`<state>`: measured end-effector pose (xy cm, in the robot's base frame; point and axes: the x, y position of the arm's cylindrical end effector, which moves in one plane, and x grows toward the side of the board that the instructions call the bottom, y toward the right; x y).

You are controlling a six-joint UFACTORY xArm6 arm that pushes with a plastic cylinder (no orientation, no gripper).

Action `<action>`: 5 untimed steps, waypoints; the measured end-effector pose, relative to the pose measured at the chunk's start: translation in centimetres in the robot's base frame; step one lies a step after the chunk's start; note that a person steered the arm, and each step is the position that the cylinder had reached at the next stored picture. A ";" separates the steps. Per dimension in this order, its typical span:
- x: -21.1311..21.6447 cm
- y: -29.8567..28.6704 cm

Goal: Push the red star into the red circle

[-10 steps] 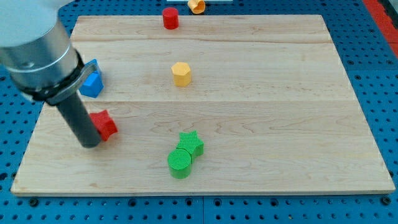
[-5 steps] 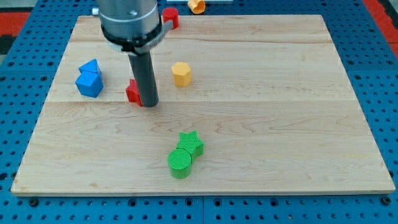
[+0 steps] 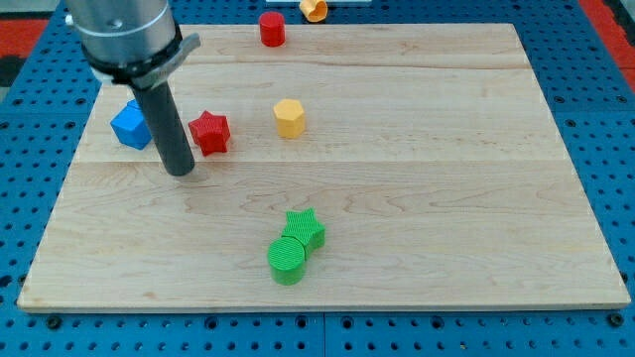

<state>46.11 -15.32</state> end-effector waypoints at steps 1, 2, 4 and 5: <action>-3.6 2.0; -10.2 0.1; -15.8 4.4; -18.8 6.5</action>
